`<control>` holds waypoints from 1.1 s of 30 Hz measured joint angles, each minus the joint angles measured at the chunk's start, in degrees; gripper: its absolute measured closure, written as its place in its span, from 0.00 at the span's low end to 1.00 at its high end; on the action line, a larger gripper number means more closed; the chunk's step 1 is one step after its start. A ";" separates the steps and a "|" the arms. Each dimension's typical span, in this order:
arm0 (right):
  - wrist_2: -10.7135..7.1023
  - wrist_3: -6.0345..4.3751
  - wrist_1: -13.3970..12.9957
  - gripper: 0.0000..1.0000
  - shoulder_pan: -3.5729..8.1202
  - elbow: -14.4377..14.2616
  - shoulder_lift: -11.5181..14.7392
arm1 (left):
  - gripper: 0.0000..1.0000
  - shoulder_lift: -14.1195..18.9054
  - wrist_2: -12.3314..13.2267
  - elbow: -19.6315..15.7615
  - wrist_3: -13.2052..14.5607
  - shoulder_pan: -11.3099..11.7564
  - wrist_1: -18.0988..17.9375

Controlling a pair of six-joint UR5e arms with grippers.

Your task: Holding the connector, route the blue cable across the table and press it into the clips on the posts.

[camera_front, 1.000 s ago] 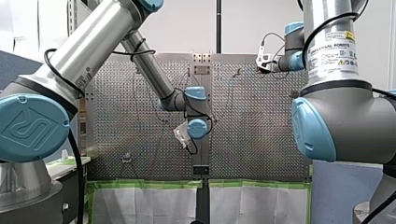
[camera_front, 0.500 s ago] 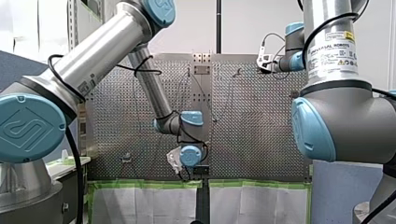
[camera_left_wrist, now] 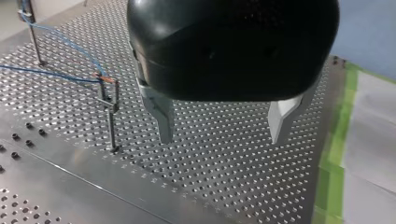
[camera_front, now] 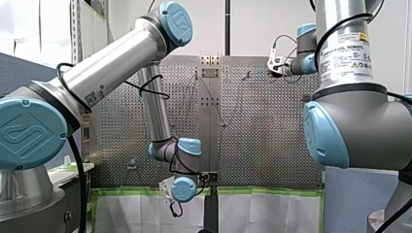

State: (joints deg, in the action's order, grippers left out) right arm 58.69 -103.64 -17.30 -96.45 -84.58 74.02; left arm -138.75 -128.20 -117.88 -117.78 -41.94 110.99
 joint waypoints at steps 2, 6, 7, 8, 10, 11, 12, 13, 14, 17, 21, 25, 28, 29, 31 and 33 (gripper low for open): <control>0.06 0.03 0.00 1.00 0.04 -0.01 -0.01 | 0.00 -0.35 0.06 -1.04 0.52 -0.09 -1.01; 0.10 0.07 -0.02 1.00 0.06 -0.02 -0.03 | 0.00 -0.55 0.10 -1.87 0.96 -0.16 -1.86; 0.11 0.07 -0.02 1.00 0.06 -0.02 -0.04 | 0.00 -0.56 0.10 -1.95 1.01 -0.17 -1.94; 0.11 0.08 -0.02 1.00 0.07 -0.02 -0.04 | 0.00 -0.57 0.10 -1.99 1.03 -0.17 -1.98; 0.12 0.08 -0.02 1.00 0.07 -0.03 -0.05 | 0.00 -0.57 0.10 -2.04 1.05 -0.17 -2.02; 0.12 0.08 -0.02 1.00 0.08 -0.02 -0.05 | 0.00 -0.57 0.10 -2.05 1.05 -0.18 -2.03; 0.12 0.09 -0.02 1.00 0.08 -0.03 -0.04 | 0.00 -0.57 0.10 -2.05 1.06 -0.18 -2.04; 0.11 0.09 -0.02 1.00 0.08 -0.03 -0.05 | 0.00 -0.58 0.10 -2.05 1.06 -0.18 -2.04; 0.12 0.08 -0.02 1.00 0.08 -0.02 -0.05 | 0.00 -0.58 0.10 -2.05 1.07 -0.18 -2.05; 0.12 0.08 -0.03 1.00 0.08 -0.02 -0.05 | 0.00 -0.59 0.11 -2.06 1.07 -0.18 -2.05; 0.12 0.08 -0.03 1.00 0.08 -0.03 -0.05 | 0.00 -0.59 0.10 -2.07 1.07 -0.18 -2.05; 0.12 0.09 -0.02 1.00 0.08 -0.03 -0.05 | 0.00 -0.59 0.11 -2.07 1.07 -0.18 -2.05; 0.12 0.09 -0.02 1.00 0.08 -0.03 -0.05 | 0.00 -0.59 0.11 -2.07 1.07 -0.18 -2.05; 0.12 0.08 -0.02 1.00 0.08 -0.03 -0.05 | 0.00 -0.59 0.11 -2.07 1.07 -0.18 -2.05; 0.12 0.08 -0.02 1.00 0.08 -0.03 -0.05 | 0.00 -0.59 0.10 -2.07 1.07 -0.18 -2.05; 0.12 0.08 -0.02 1.00 0.08 -0.03 -0.04 | 0.00 -0.59 0.10 -2.07 1.07 -0.18 -2.05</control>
